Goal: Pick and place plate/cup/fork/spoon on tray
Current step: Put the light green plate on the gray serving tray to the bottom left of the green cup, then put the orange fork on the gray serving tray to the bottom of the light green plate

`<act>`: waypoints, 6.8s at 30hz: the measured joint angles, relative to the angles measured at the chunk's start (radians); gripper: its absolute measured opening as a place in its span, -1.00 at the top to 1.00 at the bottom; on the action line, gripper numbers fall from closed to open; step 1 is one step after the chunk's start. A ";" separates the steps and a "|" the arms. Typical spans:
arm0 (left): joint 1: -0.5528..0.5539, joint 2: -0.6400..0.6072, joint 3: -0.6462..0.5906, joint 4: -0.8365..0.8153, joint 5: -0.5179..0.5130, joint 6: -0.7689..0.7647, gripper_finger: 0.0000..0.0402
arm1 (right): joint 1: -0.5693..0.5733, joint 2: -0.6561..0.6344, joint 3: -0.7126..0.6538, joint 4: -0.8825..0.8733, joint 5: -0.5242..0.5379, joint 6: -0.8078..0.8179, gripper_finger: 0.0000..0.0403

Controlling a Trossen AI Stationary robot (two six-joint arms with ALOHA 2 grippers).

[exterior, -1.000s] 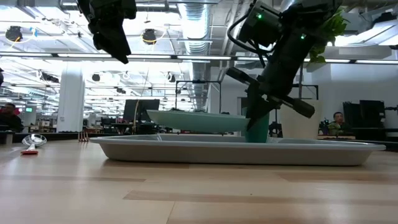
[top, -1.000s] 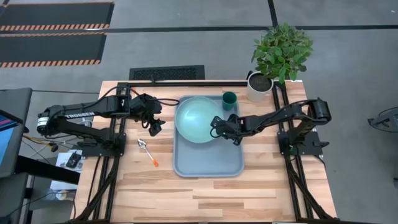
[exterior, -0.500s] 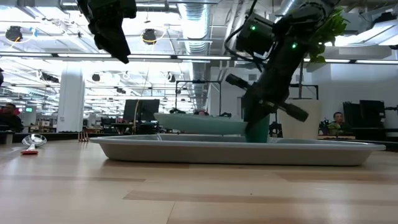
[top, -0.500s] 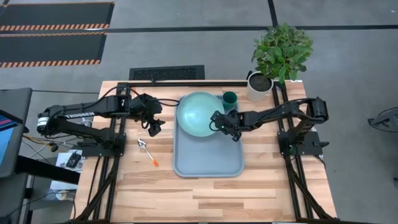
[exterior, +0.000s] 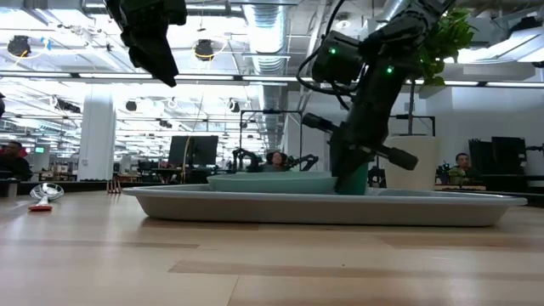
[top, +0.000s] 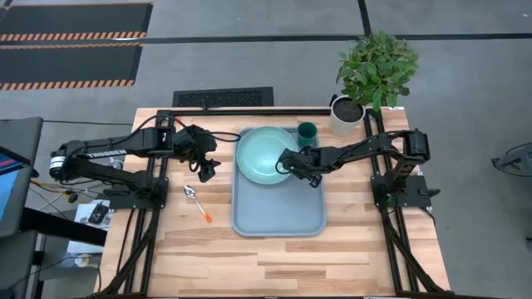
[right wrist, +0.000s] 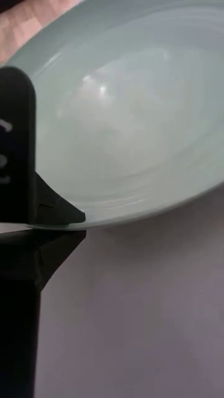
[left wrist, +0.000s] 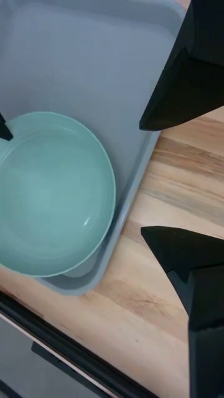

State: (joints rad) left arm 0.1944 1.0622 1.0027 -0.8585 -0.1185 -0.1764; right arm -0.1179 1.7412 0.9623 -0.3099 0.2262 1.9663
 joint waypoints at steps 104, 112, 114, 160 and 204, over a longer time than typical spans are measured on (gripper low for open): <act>0.177 0.028 -0.364 -0.053 -0.253 -0.251 -0.25 | 0.288 -0.248 0.000 -0.397 -0.109 -0.587 -0.14; 0.177 0.116 -0.364 -0.038 -0.285 -0.262 -0.25 | 0.288 -0.248 0.000 -0.395 -0.112 -0.616 -0.11; 0.177 0.154 -0.364 -0.035 -0.271 -0.258 -0.25 | 0.288 -0.248 0.000 -0.395 -0.111 -0.620 -0.11; 0.232 0.380 -0.284 0.088 -0.342 -0.085 0.81 | 0.277 -0.248 0.000 -0.393 -0.113 -0.668 -0.09; 0.313 0.379 -0.354 0.091 -0.465 -0.046 -0.02 | 0.225 -0.248 0.000 -0.389 -0.113 -0.748 -0.09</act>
State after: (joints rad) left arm 0.5076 1.4414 0.6491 -0.7675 -0.5831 -0.2229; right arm 0.1074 1.4937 0.9619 -0.6986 0.1135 1.2180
